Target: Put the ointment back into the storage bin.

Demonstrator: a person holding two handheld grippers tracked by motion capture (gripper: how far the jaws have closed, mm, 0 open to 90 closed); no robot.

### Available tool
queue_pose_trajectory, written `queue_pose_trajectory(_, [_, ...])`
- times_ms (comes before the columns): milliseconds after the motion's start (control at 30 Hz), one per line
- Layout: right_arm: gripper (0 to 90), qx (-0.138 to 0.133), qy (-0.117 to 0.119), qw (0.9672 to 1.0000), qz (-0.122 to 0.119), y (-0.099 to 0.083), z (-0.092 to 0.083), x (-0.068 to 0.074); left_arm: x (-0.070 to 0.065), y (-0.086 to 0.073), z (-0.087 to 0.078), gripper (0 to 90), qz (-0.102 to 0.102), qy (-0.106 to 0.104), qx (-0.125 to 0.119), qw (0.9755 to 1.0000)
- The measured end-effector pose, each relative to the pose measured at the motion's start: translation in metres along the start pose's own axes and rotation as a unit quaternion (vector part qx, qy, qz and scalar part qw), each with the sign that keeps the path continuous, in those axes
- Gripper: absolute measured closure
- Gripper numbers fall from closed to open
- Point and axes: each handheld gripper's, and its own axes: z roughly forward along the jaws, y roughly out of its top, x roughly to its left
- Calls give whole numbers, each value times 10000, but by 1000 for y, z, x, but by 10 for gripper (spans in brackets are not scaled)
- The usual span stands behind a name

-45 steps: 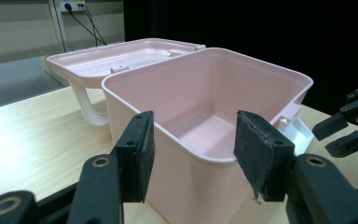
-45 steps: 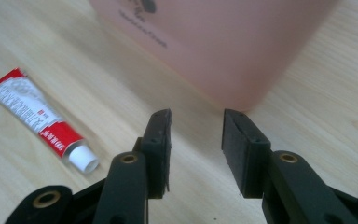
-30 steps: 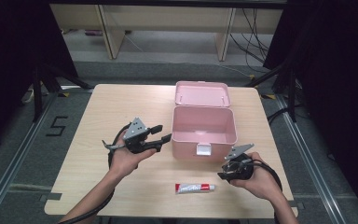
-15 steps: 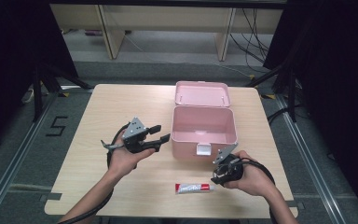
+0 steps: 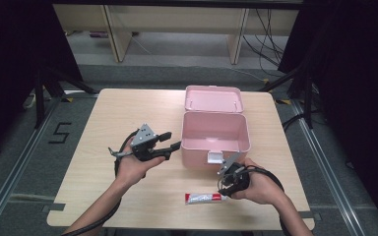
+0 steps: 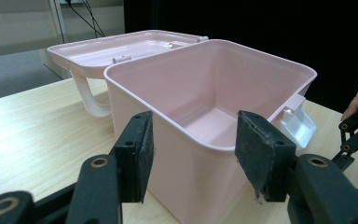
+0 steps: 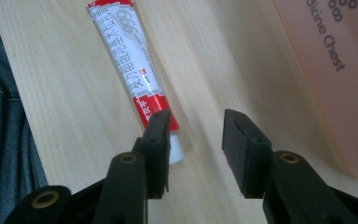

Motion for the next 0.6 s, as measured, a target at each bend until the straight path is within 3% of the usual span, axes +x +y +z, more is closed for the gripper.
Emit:
queue_pose_trajectory(233, [629,120,11,9999,-51,4,2,2,-1,0,2,464,-18,-48,-35,10000])
queue_pose_trajectory(267, [629,115,7,9998,-149,5,3,2,-1,0,2,464,-12,-21,-2,10000])
queue_pose_trajectory(367, [628,184,-1,9998,-99,7,3,3,-1,0,2,464,-9,-16,3,10000])
queue_pose_trajectory(567, [627,299,93,9992,-248,12,6,3,-1,1,3,464,1,-15,4,10000])
queue_pose_trajectory(600, [626,266,20,9992,-293,13,6,3,-1,1,3,463,5,-17,1,10000])
